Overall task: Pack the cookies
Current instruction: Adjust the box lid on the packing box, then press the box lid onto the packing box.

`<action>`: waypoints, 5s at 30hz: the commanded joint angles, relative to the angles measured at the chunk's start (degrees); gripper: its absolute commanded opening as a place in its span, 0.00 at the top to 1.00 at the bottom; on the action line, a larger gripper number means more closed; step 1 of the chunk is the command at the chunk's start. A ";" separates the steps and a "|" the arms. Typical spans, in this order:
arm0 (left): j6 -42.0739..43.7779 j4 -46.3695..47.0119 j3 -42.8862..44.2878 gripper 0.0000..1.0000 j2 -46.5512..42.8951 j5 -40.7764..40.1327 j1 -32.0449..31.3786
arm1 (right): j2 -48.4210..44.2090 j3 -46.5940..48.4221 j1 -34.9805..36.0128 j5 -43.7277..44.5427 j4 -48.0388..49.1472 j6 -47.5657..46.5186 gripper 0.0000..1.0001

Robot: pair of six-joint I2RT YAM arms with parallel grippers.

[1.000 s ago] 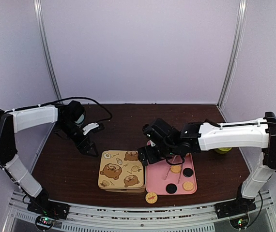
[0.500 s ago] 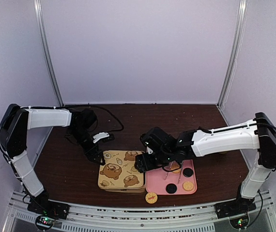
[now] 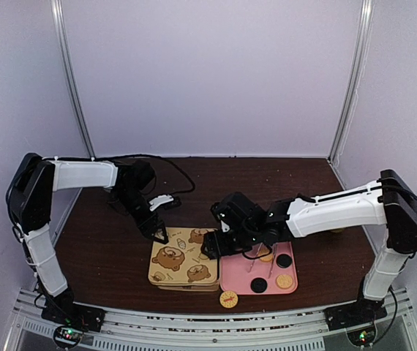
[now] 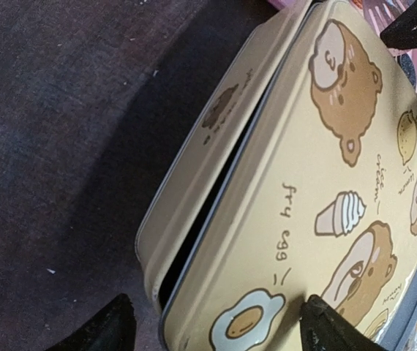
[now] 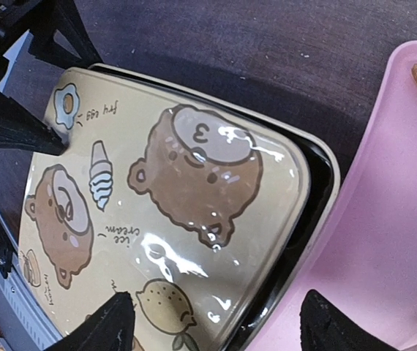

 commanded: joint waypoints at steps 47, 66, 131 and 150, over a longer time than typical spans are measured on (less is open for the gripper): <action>4.89 8.19 -12.36 0.26 -9.36 -9.72 -2.14 | -3.38 -9.61 -1.81 -11.22 17.73 9.31 0.18; 2.92 1.33 -5.03 0.20 -7.66 -10.32 -1.96 | -3.48 -2.10 -1.56 -2.54 3.89 2.85 0.21; 9.05 -7.15 -8.27 0.02 -15.88 -2.14 4.07 | -0.51 6.31 10.03 11.65 4.42 -24.92 0.18; 9.01 1.07 -4.82 0.02 -6.65 -3.13 -1.14 | 3.71 -3.29 -0.15 7.04 6.81 -6.34 0.40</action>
